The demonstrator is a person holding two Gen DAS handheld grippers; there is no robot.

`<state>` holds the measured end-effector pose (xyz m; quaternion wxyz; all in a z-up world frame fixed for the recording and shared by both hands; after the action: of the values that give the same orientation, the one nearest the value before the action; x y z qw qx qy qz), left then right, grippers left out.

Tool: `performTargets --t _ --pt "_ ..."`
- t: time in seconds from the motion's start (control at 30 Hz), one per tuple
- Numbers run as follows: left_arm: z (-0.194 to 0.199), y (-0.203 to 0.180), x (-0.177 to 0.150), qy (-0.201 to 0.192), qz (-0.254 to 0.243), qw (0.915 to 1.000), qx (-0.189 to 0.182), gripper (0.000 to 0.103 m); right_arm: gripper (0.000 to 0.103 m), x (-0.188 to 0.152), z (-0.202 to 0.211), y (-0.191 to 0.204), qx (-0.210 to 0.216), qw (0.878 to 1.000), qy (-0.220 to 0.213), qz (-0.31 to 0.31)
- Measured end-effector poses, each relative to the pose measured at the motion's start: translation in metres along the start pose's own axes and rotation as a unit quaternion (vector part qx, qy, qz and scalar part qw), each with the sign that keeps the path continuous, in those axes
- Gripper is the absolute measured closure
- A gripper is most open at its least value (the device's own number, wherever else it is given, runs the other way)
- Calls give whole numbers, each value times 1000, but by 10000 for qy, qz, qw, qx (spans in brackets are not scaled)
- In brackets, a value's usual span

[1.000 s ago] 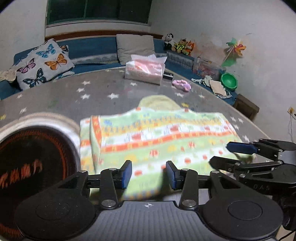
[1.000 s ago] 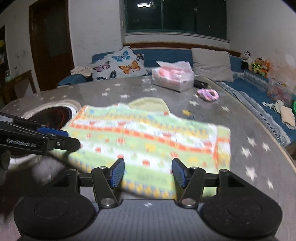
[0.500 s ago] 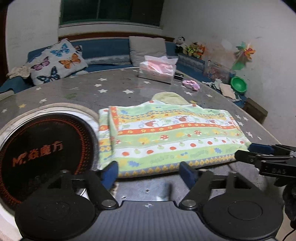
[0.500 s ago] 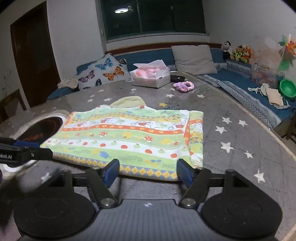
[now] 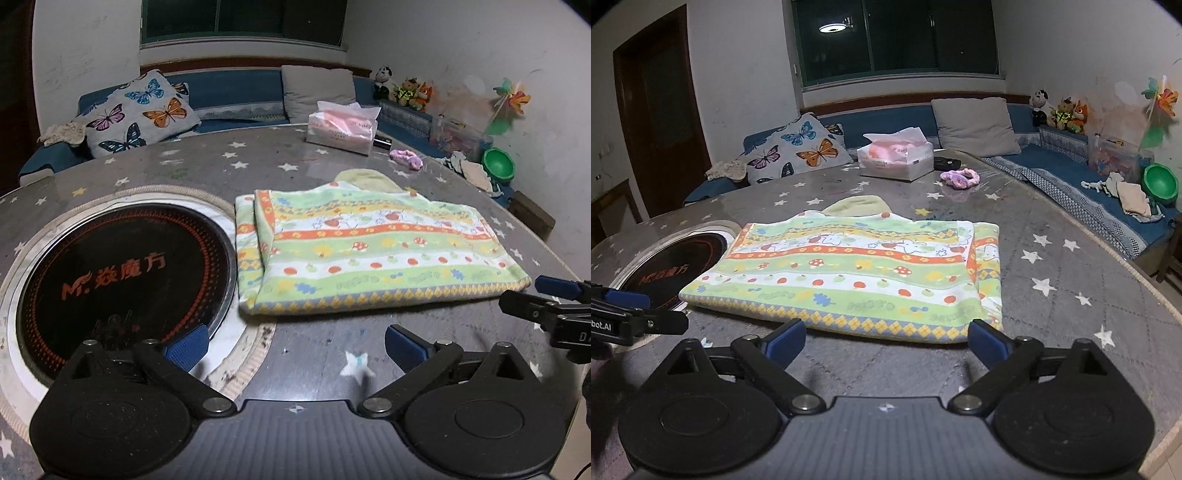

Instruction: Fold clothes

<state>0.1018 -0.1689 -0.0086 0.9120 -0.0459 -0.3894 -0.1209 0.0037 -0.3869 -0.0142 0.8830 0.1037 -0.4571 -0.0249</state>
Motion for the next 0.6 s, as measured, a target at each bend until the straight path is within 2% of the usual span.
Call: performTargets --t 0.3,0.6 --pt "12 5 -7 -123 -9 9999 -62 0 0 -8 5 17 -39 10000 32 27" --pt "18 8 -14 -36 54 9999 -87 0 0 -13 9 31 -26 10000 15 31"
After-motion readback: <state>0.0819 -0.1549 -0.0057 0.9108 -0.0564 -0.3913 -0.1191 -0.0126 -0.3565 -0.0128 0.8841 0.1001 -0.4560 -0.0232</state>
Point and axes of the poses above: each gripper's, at about its wrist camera, not at the fingertips, and z roughly against the way its jaws point, y to its left, x to its top, the point moved 1 cm from there along -z, roughly the way its jaws point, and after that the axes turned 9 degrees about x, right-handed, at the moved point
